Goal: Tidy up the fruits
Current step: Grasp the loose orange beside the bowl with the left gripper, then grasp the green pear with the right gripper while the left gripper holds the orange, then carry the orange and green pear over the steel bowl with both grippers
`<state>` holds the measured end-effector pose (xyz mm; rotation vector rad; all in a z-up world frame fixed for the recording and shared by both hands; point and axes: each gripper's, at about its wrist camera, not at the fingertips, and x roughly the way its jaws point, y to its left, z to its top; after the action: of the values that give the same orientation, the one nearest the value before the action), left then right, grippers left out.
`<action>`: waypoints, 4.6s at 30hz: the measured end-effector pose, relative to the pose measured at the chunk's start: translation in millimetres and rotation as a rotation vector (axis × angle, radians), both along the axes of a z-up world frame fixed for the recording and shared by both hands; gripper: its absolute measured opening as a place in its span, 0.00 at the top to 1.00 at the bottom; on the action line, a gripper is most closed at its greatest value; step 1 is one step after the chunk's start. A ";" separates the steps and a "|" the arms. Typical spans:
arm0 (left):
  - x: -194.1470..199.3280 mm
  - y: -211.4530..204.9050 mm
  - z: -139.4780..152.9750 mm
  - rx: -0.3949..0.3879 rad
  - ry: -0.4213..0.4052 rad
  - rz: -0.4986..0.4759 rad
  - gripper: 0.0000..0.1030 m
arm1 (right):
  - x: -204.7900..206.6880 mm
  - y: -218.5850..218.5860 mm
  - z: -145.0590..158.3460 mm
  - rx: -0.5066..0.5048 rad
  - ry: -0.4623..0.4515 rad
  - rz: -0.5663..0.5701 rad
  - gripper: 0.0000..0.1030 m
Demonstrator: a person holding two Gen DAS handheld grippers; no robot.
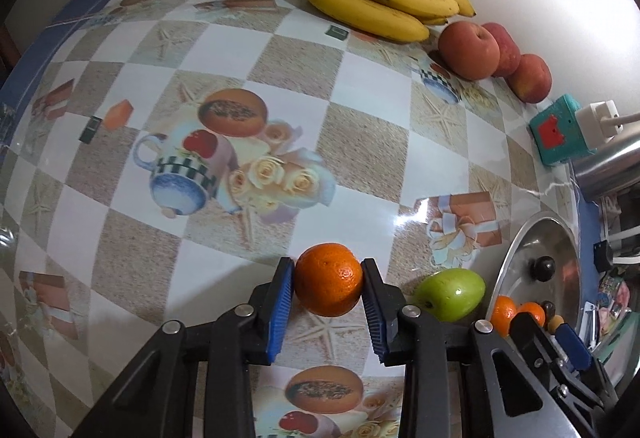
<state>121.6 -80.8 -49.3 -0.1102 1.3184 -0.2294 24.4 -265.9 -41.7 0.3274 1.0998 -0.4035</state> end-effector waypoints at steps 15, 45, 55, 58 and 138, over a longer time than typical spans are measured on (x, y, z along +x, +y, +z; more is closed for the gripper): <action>7.1 41.7 15.9 0.019 -0.043 0.049 0.65 | 24.4 42.0 6.3 0.003 -0.058 0.140 0.00; 14.2 75.1 9.0 -0.064 0.001 0.106 0.65 | 74.4 79.9 -12.5 -0.071 0.144 0.329 0.33; 13.9 75.2 6.9 -0.075 0.010 0.106 0.65 | 82.4 94.1 -21.3 -0.183 0.264 0.414 0.35; 14.3 76.7 6.4 -0.077 0.012 0.111 0.65 | 85.7 98.9 -24.5 -0.216 0.299 0.437 0.35; 14.5 104.0 2.0 -0.156 0.046 0.217 0.65 | 53.5 109.3 -15.2 0.205 0.000 0.201 0.47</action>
<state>136.1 23.2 -47.3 -0.3909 1.3221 -0.1454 77.9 -156.6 -56.9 0.3935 1.1645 -0.1121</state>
